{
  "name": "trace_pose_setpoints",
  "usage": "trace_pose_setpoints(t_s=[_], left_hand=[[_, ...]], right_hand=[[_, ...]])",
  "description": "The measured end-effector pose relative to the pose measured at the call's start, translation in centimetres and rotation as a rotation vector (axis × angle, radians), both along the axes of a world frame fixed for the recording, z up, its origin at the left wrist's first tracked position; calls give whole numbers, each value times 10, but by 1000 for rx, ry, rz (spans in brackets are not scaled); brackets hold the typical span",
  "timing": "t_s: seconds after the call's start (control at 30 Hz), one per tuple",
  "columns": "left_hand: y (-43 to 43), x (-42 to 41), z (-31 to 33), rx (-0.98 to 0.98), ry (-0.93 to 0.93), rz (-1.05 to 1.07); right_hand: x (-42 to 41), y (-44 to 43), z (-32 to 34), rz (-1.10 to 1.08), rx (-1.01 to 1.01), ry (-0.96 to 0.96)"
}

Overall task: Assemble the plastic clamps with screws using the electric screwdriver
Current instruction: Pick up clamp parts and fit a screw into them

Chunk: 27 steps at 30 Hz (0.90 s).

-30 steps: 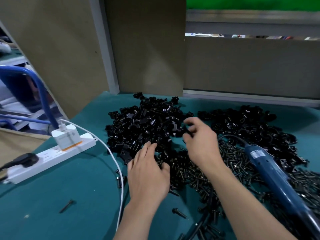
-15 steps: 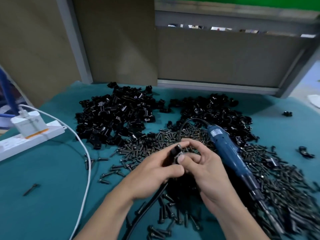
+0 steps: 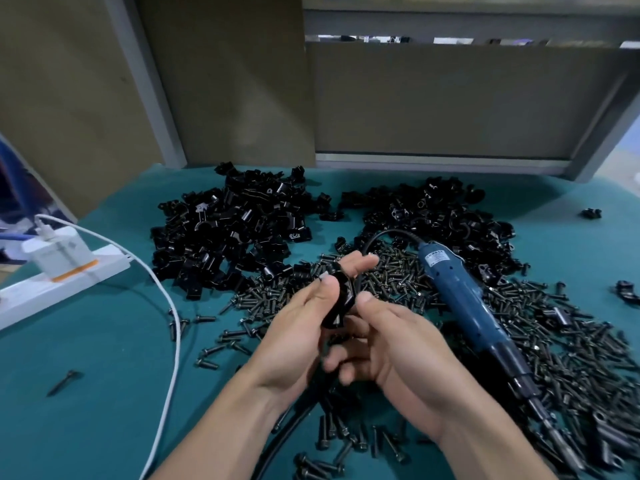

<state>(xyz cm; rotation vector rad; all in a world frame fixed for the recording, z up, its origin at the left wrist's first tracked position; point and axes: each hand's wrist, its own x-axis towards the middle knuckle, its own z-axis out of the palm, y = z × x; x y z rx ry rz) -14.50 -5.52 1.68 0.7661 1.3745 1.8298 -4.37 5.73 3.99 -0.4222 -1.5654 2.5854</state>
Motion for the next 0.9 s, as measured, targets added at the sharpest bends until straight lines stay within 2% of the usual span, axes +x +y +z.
trace_pose_setpoints(t_s=[0.1,0.17,0.23,0.3,0.37,0.47,0.53,0.6,0.7,0.77,0.9], left_hand=[[-1,-2,4,57,-50,-59],[-3,-7,5,90,-29,-21],[-6,-13,2,117,-20,50],[-8,-15,2,123,-25,75],[-8,-14,3,61,48,109],[-4,-5,4,-94,358,134],[-2,-1,5,-142,498,82],[-3,0,5,-109,415,17],[-5,-3,3,-45,154,-70],[-5,-4,2,-37,71,-116],[-11,-6,8,-48,155,-99]], right_hand=[[-1,-3,0,-18,-153,-16],[0,0,1,-25,-257,-9],[0,3,1,-59,-223,20],[0,5,0,-155,-7,41],[0,5,-1,-297,282,25],[-1,4,-6,-417,701,-60],[-2,3,-9,-427,792,-78],[-2,3,-12,-394,619,-8],[-4,-1,-14,-358,264,119],[-5,-3,-14,-373,212,140],[-6,-8,-13,-376,250,97]])
